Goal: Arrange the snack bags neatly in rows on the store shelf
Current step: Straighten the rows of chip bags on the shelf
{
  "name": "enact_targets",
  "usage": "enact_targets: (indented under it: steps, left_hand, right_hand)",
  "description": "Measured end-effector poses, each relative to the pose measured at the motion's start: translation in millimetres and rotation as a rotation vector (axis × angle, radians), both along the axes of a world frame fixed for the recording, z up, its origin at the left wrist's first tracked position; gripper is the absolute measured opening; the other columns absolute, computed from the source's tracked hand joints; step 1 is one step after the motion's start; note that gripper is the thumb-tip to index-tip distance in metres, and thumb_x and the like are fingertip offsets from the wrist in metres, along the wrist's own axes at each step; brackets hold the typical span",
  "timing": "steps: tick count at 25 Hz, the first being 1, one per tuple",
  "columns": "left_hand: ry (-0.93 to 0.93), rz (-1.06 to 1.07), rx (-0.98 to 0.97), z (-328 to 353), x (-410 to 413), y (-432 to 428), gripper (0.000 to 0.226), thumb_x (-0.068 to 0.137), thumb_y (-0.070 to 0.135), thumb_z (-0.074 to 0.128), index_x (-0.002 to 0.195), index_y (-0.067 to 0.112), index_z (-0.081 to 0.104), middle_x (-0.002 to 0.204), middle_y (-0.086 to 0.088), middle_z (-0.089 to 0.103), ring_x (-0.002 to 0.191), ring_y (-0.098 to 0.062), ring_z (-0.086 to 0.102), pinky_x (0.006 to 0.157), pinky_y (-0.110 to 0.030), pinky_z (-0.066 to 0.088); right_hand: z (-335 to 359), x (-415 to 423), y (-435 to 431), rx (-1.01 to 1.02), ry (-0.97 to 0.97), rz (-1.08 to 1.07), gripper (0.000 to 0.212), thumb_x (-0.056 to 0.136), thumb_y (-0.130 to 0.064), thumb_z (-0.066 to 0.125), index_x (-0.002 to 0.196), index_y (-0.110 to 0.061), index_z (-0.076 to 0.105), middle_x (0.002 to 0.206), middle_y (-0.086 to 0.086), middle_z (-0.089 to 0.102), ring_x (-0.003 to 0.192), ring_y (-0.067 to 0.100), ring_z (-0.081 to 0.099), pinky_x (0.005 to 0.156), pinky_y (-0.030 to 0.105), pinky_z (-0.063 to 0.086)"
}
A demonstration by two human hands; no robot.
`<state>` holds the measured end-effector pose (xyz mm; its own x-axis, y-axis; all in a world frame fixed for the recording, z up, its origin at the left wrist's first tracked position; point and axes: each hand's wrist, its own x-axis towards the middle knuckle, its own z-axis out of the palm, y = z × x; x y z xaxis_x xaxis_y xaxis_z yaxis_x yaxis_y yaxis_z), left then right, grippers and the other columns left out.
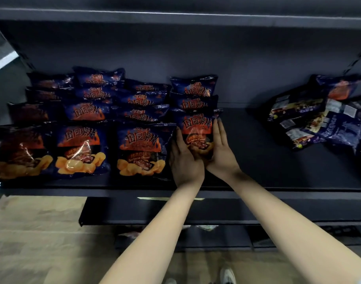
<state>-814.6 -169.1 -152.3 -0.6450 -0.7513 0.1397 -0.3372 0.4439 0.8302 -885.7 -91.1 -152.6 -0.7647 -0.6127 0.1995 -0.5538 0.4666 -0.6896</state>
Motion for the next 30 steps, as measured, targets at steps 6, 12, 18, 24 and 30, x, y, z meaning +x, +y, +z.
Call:
enact_targets:
  steps: [6,12,18,24,30]
  left_hand:
    - [0.000,-0.041,-0.085,-1.2,5.3,4.5,0.074,0.091,0.013,0.046,0.149,0.014,0.000,0.156,-0.014,0.009,0.144,-0.029,0.008,0.115,-0.037,0.001]
    - [-0.007,-0.097,-0.134,-4.5,6.3,2.8,0.075,0.089,0.011,0.044,0.147,0.003,-0.003,0.156,-0.018,0.002,0.144,-0.032,0.002,0.112,-0.031,-0.009]
    - [-0.026,-0.139,-0.150,-6.9,9.2,4.2,0.077,0.090,0.015,0.045,0.146,0.001,-0.006,0.156,-0.019,-0.002,0.144,-0.033,0.000,0.114,-0.034,-0.007]
    - [-0.056,-0.130,-0.151,-7.8,9.8,3.9,0.079,0.090,0.018,0.047,0.146,0.004,-0.007,0.156,-0.019,-0.003,0.143,-0.034,0.003,0.116,-0.038,0.001]
    - [-0.106,-0.093,-0.193,-4.1,6.6,11.3,0.079,0.091,0.021,0.046,0.146,0.002,-0.008,0.155,-0.022,-0.005,0.144,-0.034,-0.002,0.116,-0.040,0.000]
  right_hand:
    - [4.8,4.6,-0.3,-0.012,-0.017,-0.049,0.110,0.077,-0.042,0.071,0.147,-0.028,-0.012,0.157,-0.003,-0.011,0.128,-0.004,0.012,0.095,0.019,0.032]
    - [1.5,6.4,-1.9,0.002,0.010,-0.081,0.110,0.077,-0.038,0.072,0.146,-0.029,-0.013,0.158,0.001,-0.011,0.136,0.003,0.010,0.101,0.021,0.028]
    - [-2.6,7.5,-0.6,0.007,0.042,-0.101,0.107,0.078,-0.039,0.071,0.148,-0.023,-0.009,0.158,0.005,-0.008,0.142,0.023,0.020,0.107,0.034,0.035]
    - [-4.1,8.0,-1.4,0.024,0.041,-0.082,0.106,0.079,-0.037,0.068,0.147,-0.027,-0.012,0.157,0.006,-0.009,0.142,0.028,0.019,0.109,0.042,0.036]
    - [-3.1,5.8,2.3,0.033,0.017,-0.060,0.096,0.086,-0.040,0.058,0.147,-0.029,-0.015,0.158,0.003,-0.011,0.145,0.025,0.010,0.114,0.048,0.025]
